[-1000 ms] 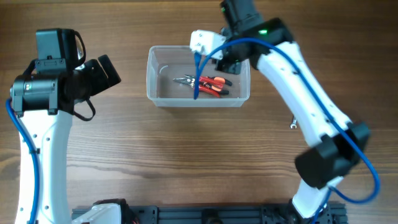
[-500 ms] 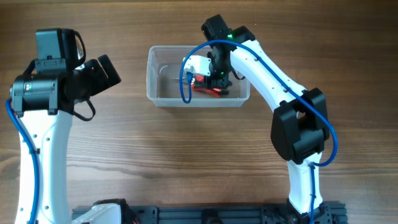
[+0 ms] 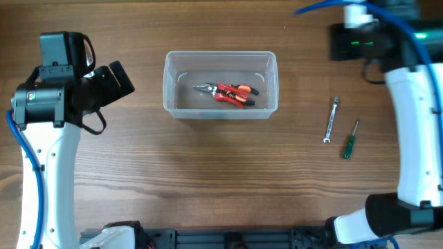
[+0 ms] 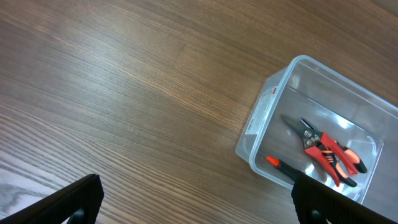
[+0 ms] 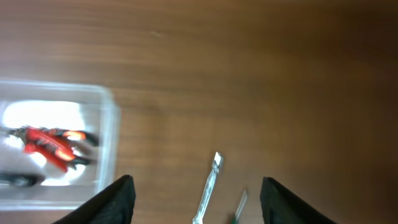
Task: Pack container
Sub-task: 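Place the red screwdriver into the container with the right gripper, then grasp the silver socket wrench with the right gripper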
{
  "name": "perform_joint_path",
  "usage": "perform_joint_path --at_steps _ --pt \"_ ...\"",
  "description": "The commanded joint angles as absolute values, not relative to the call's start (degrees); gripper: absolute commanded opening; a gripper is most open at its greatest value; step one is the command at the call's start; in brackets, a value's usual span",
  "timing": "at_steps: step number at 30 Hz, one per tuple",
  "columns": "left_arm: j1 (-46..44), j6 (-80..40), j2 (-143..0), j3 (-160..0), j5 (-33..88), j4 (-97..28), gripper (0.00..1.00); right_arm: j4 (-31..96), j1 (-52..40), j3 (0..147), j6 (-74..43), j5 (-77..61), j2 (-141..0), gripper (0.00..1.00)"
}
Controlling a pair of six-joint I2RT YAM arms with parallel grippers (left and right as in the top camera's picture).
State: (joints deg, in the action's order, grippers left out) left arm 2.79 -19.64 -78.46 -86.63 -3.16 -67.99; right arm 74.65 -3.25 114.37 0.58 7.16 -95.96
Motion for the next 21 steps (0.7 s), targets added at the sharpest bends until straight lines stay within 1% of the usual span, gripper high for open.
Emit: perform_joint_path --at_steps 1,3,6,9,11,15,21 --pt "3.1 -19.9 -78.5 -86.6 -2.7 -68.0 1.00 78.2 7.0 111.2 -12.8 2.3 -97.5 0.67" --pt "3.1 -19.9 -78.5 -86.6 -2.7 -68.0 1.00 76.9 9.9 105.9 -13.7 2.3 -97.6 0.68" --pt "3.1 -19.9 -78.5 -86.6 -2.7 -68.0 1.00 69.4 11.2 91.6 -13.6 0.7 -97.6 0.69" --pt "3.1 -20.0 -78.5 -86.6 -2.6 -68.0 1.00 58.1 11.2 77.5 -13.7 -0.6 -97.6 0.75" --pt "3.1 -20.0 -78.5 -86.6 -2.6 -68.0 1.00 52.2 11.2 71.5 -13.7 -0.5 -97.7 0.79" --pt "3.1 -20.0 -78.5 -86.6 -2.6 -68.0 1.00 44.8 11.2 66.0 -13.6 -0.5 -98.0 0.85" --pt "3.1 -20.0 -78.5 -86.6 -2.4 -68.0 1.00 40.6 11.2 64.8 -13.6 -1.6 -103.4 0.86"
